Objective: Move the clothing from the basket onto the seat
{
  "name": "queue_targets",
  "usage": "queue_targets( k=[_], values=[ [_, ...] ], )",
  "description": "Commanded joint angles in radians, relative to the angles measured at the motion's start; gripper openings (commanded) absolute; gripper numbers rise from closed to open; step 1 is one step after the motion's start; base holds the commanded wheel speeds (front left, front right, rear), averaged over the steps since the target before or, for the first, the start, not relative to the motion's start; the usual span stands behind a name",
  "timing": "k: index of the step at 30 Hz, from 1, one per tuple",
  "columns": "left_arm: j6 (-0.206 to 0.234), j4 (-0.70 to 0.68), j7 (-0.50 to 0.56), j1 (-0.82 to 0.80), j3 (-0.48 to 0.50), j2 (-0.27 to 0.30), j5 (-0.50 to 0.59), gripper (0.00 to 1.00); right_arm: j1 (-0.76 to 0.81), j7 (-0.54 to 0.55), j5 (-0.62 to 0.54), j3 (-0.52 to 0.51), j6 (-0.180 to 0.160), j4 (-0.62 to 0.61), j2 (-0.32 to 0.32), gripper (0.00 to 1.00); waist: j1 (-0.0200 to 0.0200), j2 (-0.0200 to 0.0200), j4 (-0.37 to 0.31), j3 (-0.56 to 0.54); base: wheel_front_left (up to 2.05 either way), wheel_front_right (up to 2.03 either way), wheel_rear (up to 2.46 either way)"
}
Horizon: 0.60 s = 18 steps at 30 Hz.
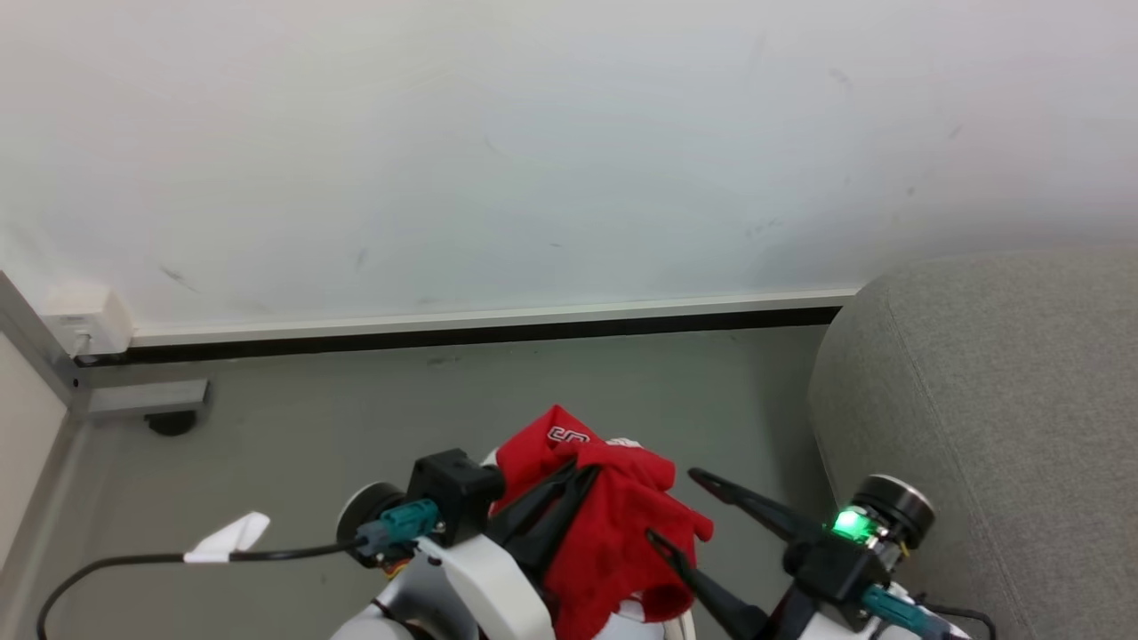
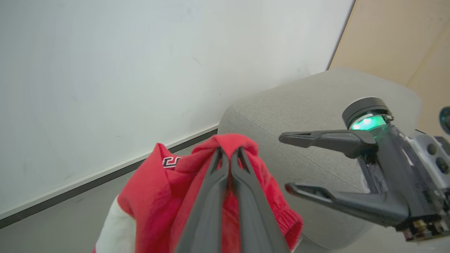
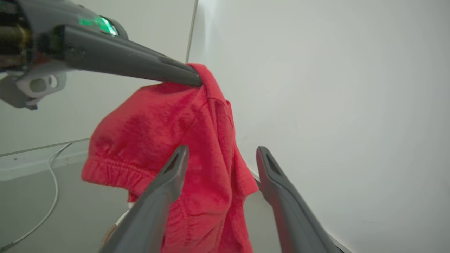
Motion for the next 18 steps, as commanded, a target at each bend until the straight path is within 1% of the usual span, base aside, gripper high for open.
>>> queue_targets(
  k=[1, 6, 8, 9, 10, 11, 14, 17, 18],
  values=[
    [0.0, -0.009, 0.001, 0.011, -0.002, -0.002, 0.01, 0.0, -0.039, 0.002, 0.035, 0.05, -0.002, 0.031, -0.004, 1.0, 0.0001, 0.0, 0.003, -0.003, 0.0, 0.0, 0.0],
    [-0.007, -0.014, 0.014, 0.018, -0.027, -0.009, 0.006, 0.0, -0.135, 0.001, 0.108, 0.177, -0.002, 0.121, 0.046, 1.0, 0.0001, 0.0, 0.014, -0.006, 0.0, 0.0, 0.0],
    [-0.01, -0.015, 0.018, 0.017, -0.033, -0.011, 0.002, 0.0, -0.159, 0.001, 0.137, 0.204, -0.002, 0.144, 0.071, 1.0, 0.0001, 0.0, 0.02, -0.006, 0.0, 0.0, 0.0],
    [-0.011, -0.015, 0.018, 0.016, -0.037, -0.012, -0.001, 0.0, -0.164, 0.001, 0.151, 0.204, -0.002, 0.155, 0.083, 0.75, 0.0001, 0.0, 0.024, -0.006, 0.0, 0.0, 0.0],
    [-0.01, -0.014, 0.017, 0.016, -0.038, -0.015, -0.003, 0.0, -0.164, 0.001, 0.16, 0.215, -0.002, 0.168, 0.09, 0.15, 0.0001, 0.0, 0.029, -0.006, 0.0, 0.0, 0.0],
    [-0.008, -0.013, 0.016, 0.015, -0.038, -0.016, -0.005, 0.0, -0.162, 0.001, 0.176, 0.226, -0.002, 0.175, 0.098, 0.0, 0.0001, 0.0, 0.035, -0.006, 0.0, 0.0, 0.0],
    [0.004, -0.011, 0.012, 0.02, -0.03, -0.011, -0.008, 0.0, -0.153, 0.0, 0.214, 0.218, -0.002, 0.173, 0.116, 0.0, 0.0001, 0.0, 0.044, -0.005, 0.0, 0.0, 0.0],
    [0.015, -0.009, 0.001, 0.03, -0.017, -0.005, -0.012, 0.0, -0.129, 0.0, 0.226, 0.177, -0.002, 0.167, 0.122, 0.0, 0.0001, 0.0, 0.048, -0.004, 0.0, 0.0, 0.0],
    [0.021, -0.008, -0.006, 0.034, -0.013, -0.002, -0.011, 0.13, -0.12, 0.0, 0.223, 0.166, -0.002, 0.166, 0.125, 0.0, 0.0001, 0.0, 0.048, -0.003, 0.0, 0.0, 0.0]
  ],
)
